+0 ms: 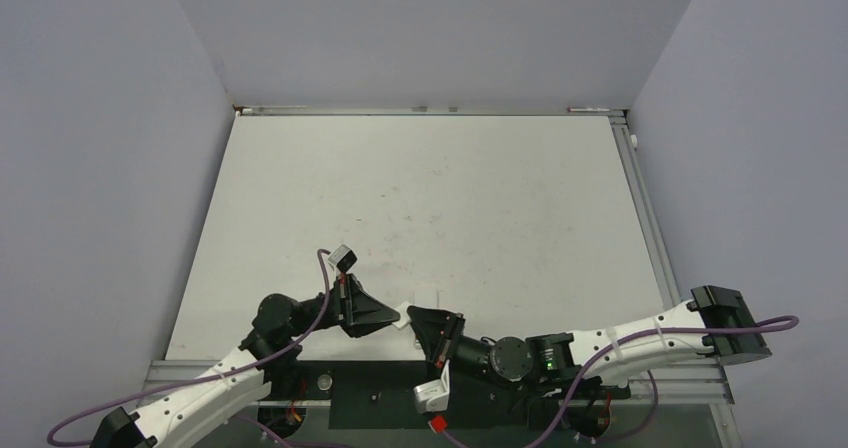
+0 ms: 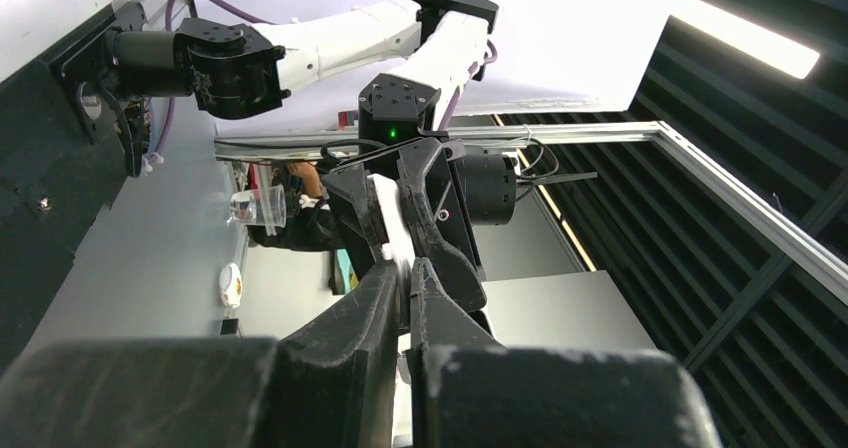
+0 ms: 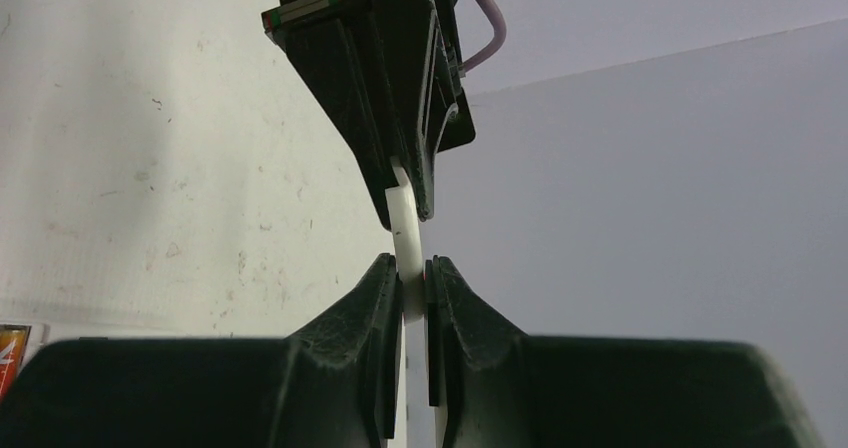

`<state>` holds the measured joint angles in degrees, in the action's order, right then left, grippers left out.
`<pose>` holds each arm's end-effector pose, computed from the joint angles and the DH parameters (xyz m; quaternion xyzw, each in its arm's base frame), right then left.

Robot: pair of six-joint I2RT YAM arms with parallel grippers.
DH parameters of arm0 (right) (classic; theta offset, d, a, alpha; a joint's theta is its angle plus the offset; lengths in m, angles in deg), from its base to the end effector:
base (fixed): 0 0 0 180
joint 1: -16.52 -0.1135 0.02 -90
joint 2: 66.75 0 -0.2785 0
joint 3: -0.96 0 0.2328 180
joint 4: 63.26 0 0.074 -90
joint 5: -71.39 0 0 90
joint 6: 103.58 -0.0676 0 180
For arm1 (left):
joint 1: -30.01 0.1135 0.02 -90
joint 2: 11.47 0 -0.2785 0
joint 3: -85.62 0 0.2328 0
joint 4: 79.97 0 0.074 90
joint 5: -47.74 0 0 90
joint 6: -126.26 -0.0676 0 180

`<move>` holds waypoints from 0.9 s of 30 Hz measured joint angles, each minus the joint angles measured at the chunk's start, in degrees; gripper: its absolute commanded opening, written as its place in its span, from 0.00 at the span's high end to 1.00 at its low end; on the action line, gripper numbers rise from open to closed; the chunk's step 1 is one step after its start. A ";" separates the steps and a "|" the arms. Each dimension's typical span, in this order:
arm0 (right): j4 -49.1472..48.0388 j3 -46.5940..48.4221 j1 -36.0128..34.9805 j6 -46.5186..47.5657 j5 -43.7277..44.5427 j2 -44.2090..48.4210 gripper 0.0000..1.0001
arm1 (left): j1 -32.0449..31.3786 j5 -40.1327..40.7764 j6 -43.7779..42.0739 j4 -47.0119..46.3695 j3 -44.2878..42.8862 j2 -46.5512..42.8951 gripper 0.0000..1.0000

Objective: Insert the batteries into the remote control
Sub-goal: Adjust the battery cover.

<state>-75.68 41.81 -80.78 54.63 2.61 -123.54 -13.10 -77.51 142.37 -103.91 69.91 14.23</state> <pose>-0.0047 0.2293 0.2742 -0.6944 0.2154 0.0393 0.6854 0.0637 -0.1130 0.2250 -0.1034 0.6252 -0.7733 0.0194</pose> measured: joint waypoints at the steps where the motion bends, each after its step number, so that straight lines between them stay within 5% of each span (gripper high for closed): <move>1: 0.02 0.00 0.00 0.11 0.11 -0.13 0.87 | 0.02 0.00 0.13 -0.11 0.13 0.11 1.00; 7: 0.48 0.13 -0.20 -3.85 0.68 -0.28 0.63 | 0.04 0.20 -0.44 -0.50 0.31 0.52 1.00; 20: 19.93 7.04 0.52 -31.17 0.66 9.51 0.50 | 0.07 2.47 -11.52 4.09 -0.24 -3.10 1.00; 27: 24.96 9.49 1.27 -48.37 2.64 10.91 0.33 | 0.09 4.52 -18.47 6.36 -0.31 -2.08 1.00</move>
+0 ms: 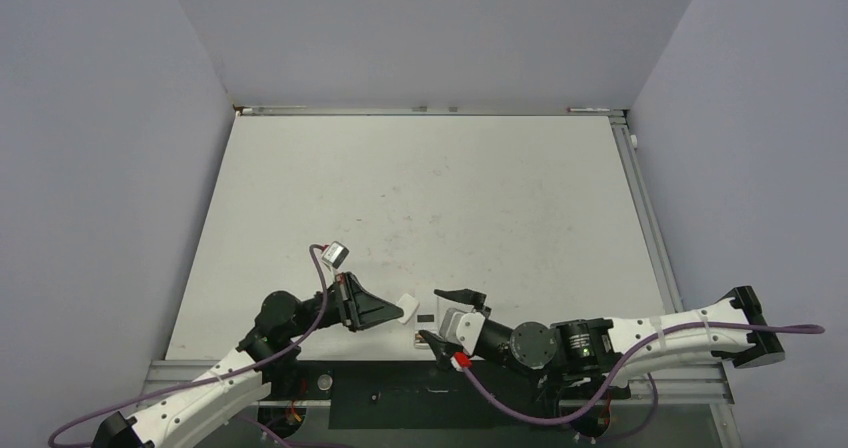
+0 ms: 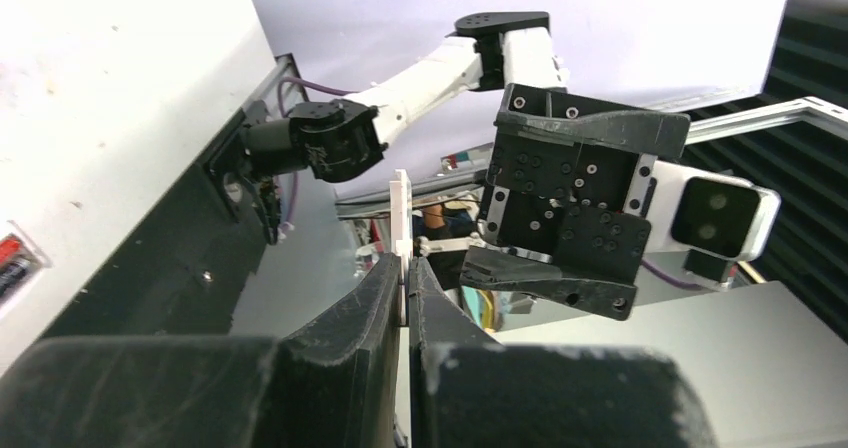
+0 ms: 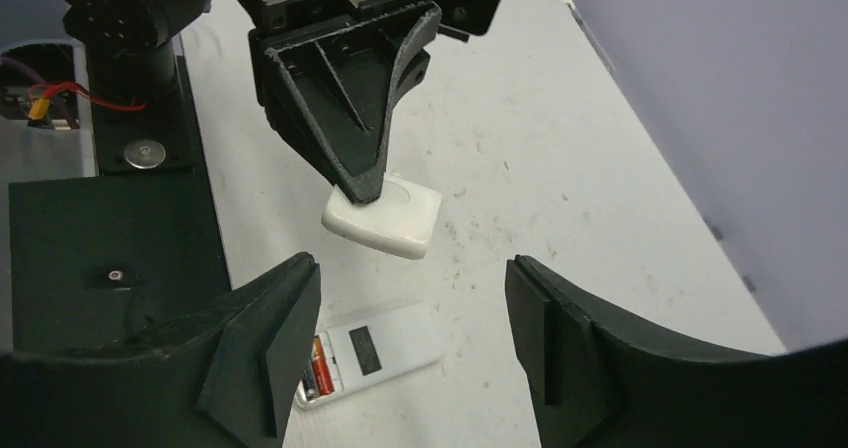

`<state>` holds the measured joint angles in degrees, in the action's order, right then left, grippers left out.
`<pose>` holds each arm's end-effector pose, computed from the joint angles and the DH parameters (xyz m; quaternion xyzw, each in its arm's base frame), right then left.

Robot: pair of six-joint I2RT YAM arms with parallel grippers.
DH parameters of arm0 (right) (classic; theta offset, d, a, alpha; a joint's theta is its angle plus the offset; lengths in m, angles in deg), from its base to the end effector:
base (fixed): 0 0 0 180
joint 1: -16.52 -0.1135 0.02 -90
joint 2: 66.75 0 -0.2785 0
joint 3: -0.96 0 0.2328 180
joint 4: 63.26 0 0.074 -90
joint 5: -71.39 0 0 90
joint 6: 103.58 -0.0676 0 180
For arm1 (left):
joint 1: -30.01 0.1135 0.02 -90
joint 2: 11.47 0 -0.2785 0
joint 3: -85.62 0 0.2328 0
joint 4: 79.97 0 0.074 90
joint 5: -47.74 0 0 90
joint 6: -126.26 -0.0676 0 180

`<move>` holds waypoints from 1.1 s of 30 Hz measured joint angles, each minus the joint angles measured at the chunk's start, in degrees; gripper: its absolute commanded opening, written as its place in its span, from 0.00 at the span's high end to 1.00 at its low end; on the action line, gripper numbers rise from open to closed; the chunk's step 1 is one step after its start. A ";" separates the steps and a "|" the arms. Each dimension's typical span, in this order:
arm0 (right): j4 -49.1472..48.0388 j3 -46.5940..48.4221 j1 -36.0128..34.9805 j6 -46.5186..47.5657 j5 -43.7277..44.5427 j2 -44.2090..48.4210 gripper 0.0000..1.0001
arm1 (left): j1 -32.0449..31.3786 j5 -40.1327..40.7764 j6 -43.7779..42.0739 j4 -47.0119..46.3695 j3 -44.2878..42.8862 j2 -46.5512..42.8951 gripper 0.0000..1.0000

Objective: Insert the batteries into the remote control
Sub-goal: Adjust the battery cover.

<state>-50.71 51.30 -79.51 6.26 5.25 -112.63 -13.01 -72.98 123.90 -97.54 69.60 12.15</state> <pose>0.0070 0.1945 0.3124 -0.5543 0.5071 0.2728 0.6010 0.0683 -0.1110 0.2172 -0.0477 0.6506 -0.7422 0.1535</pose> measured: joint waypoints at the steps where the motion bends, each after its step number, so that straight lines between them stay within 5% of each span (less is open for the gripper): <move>1: 0.92 0.26 0.11 -3.48 1.60 -0.20 0.33 | 0.02 0.28 -1.14 0.83 -0.17 0.11 1.00; 11: 8.26 4.04 3.45 -23.65 6.60 -6.84 0.34 | 0.11 2.75 -9.81 7.96 -3.34 0.22 1.00; 33: 7.02 4.92 3.96 -26.80 6.82 -16.20 0.30 | 0.13 2.84 -11.15 10.43 -3.45 1.46 1.00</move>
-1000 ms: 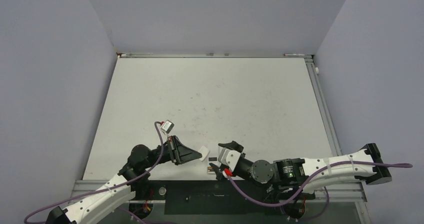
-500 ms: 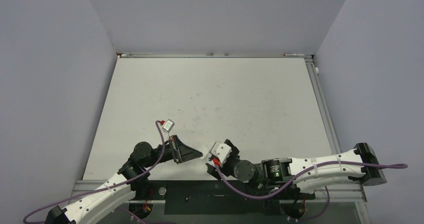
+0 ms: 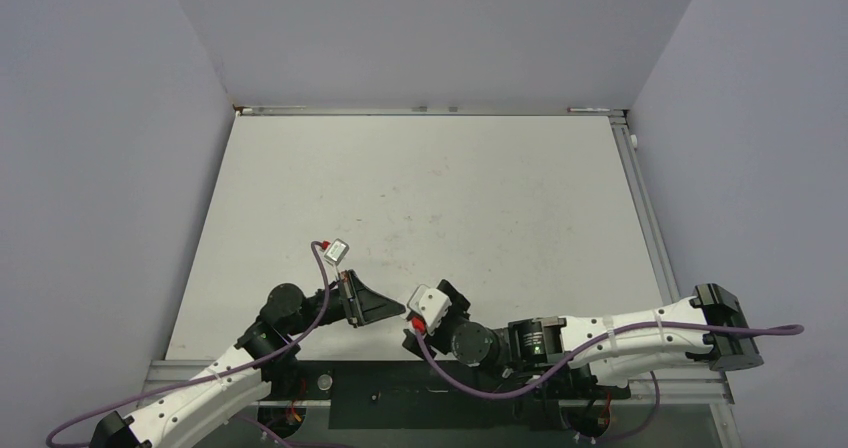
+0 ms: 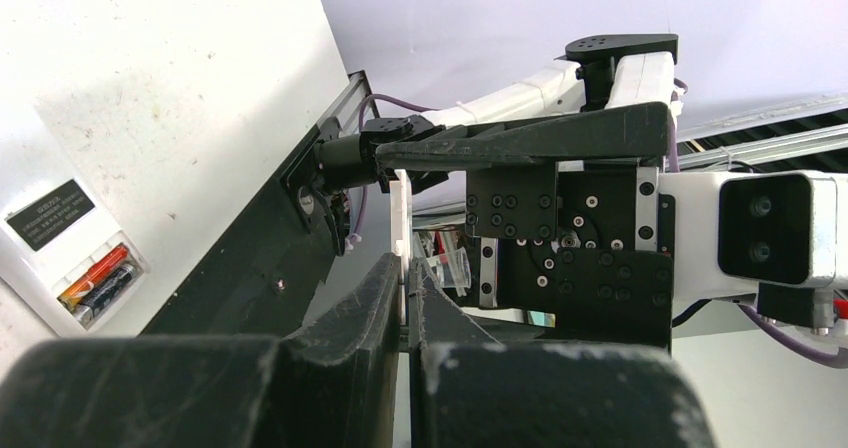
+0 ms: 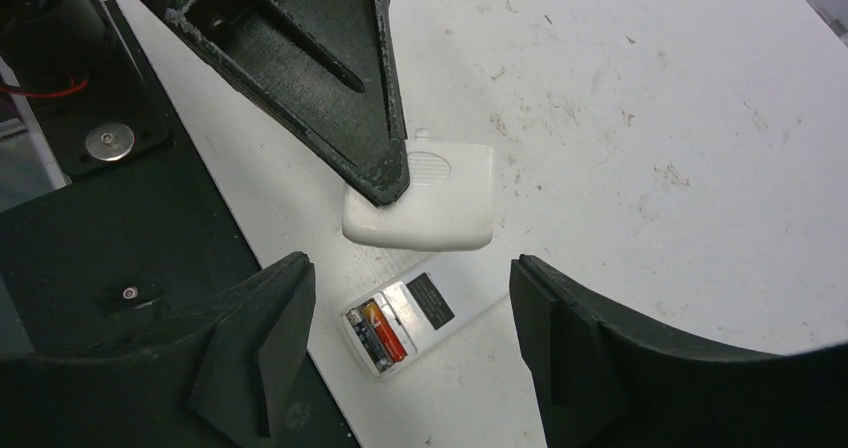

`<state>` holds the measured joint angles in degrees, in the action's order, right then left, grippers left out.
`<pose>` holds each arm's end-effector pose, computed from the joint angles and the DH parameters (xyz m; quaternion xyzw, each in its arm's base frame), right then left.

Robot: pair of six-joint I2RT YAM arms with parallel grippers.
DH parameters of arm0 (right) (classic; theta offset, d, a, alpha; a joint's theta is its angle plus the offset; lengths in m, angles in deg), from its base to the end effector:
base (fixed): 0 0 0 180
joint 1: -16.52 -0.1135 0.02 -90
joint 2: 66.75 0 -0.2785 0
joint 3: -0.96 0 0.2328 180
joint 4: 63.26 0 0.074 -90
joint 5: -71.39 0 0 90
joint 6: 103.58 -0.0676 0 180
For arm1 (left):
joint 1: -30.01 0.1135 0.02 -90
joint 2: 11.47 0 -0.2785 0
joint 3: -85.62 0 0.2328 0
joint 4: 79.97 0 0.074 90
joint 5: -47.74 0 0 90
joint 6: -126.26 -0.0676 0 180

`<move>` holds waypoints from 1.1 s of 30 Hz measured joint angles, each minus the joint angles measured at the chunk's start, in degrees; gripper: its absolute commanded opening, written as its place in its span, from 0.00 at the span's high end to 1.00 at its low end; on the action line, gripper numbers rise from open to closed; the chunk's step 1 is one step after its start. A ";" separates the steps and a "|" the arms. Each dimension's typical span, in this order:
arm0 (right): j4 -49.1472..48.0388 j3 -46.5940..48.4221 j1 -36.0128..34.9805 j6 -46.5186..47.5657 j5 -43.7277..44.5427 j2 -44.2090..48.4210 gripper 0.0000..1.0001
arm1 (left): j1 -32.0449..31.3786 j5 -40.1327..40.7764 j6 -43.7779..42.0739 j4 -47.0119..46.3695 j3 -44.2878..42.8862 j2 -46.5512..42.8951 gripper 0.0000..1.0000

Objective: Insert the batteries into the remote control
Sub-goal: Adjust the battery cover.

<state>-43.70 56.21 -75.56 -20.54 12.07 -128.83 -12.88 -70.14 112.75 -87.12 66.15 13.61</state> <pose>0.0258 0.2402 0.2732 -0.4516 0.6980 0.2406 0.5010 0.0760 -0.1138 0.2124 -0.0304 0.6980 -0.6852 0.2059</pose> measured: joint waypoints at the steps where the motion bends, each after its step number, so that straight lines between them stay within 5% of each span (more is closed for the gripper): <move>1: -0.15 0.09 0.20 -0.11 -0.04 -0.09 0.30 | 0.00 0.00 0.04 -0.02 0.00 0.00 1.00; 15: -1.62 0.22 2.93 -2.10 -1.68 -0.20 0.35 | 0.00 -0.04 0.92 -1.22 0.00 0.28 1.00; 33: -3.37 0.22 3.65 -2.75 -3.74 -0.15 0.72 | 0.31 -0.20 1.14 -1.75 0.00 1.27 1.00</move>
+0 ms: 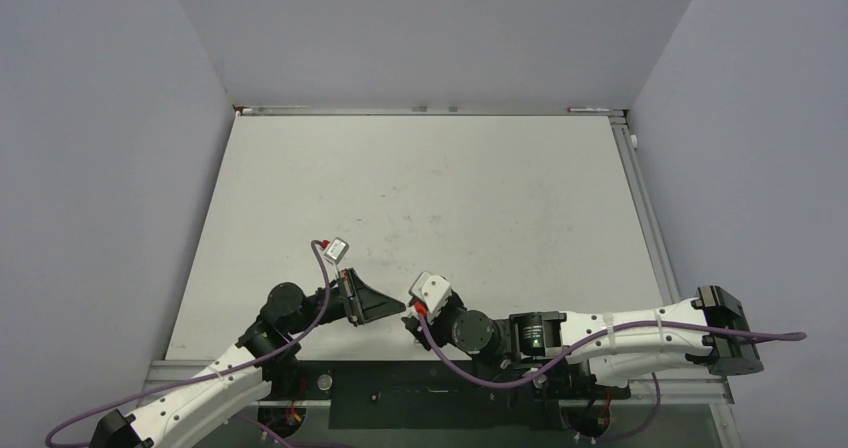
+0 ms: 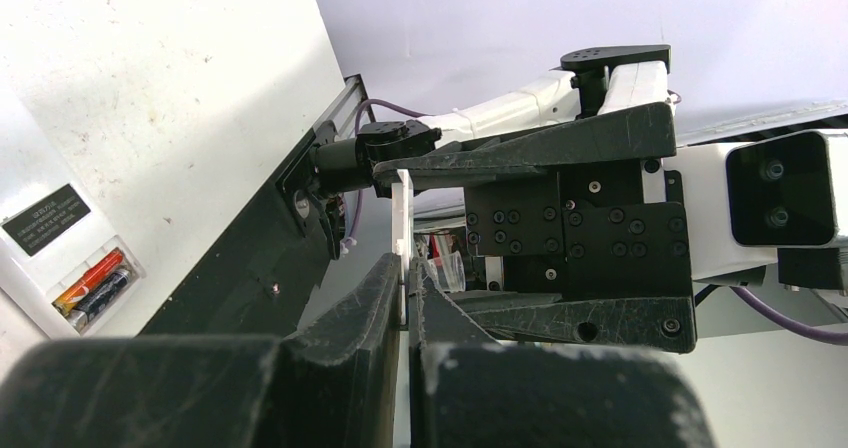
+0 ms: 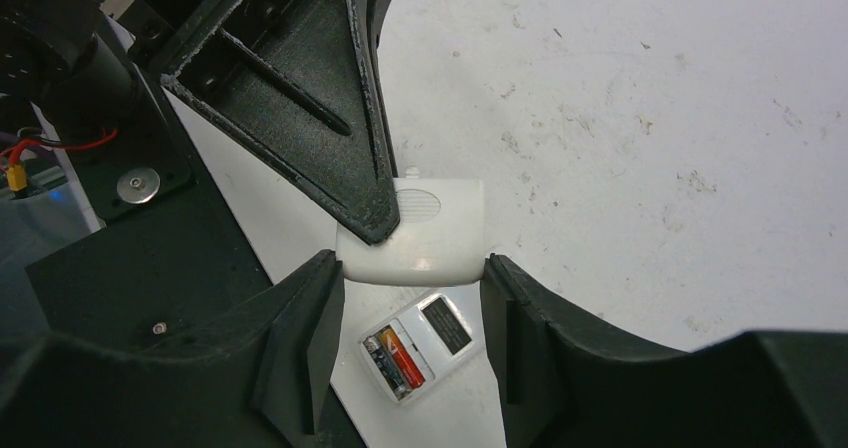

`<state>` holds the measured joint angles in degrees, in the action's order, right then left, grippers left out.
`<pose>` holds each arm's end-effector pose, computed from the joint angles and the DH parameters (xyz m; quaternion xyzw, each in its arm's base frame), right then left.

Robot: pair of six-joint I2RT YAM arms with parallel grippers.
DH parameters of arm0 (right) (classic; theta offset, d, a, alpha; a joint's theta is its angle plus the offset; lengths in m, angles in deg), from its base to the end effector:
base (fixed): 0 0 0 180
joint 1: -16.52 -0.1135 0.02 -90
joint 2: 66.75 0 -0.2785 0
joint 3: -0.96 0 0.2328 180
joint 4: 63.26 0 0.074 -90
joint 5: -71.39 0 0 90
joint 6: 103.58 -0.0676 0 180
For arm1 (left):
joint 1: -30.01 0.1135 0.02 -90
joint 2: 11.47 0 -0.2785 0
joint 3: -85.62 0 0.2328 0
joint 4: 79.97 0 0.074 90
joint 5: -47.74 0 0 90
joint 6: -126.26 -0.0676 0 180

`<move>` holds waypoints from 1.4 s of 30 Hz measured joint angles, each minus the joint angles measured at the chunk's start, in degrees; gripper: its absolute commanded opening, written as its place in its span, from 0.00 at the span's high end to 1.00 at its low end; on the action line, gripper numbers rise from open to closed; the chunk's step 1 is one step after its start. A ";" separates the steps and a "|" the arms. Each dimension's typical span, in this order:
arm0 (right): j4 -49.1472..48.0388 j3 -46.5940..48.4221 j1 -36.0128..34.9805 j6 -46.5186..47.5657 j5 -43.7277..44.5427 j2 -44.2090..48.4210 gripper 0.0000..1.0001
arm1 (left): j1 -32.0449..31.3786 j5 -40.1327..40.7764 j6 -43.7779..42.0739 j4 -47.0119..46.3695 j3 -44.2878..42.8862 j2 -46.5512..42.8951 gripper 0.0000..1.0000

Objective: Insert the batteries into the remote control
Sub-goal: Adjust the battery cover.

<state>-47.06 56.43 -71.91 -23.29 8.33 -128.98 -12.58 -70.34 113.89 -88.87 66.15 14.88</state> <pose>0.0373 0.2441 0.2801 -0.4147 0.7084 0.2785 0.4986 0.0779 -0.1149 0.2139 -0.0364 0.6951 -0.6891 0.2017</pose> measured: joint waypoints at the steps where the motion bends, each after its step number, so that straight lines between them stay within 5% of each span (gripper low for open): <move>1: 0.02 0.00 0.00 -0.02 0.00 0.00 0.74 | 0.00 0.00 0.00 0.02 0.00 0.00 0.98; 13: 3.23 0.00 0.00 -2.80 0.72 0.61 0.79 | 0.00 0.07 0.31 0.55 0.02 -0.04 0.48; 35: 25.83 -0.02 -0.13 -27.02 5.90 7.39 0.79 | 0.39 6.47 -15.39 28.83 -6.95 5.64 0.38; 42: 27.32 -0.44 -0.13 -31.41 6.23 6.78 0.80 | -0.83 5.53 -9.44 22.47 2.73 8.68 0.36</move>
<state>-19.74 55.99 -72.04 -54.70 14.56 -122.21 -13.41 -64.81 104.45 -66.40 68.88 23.56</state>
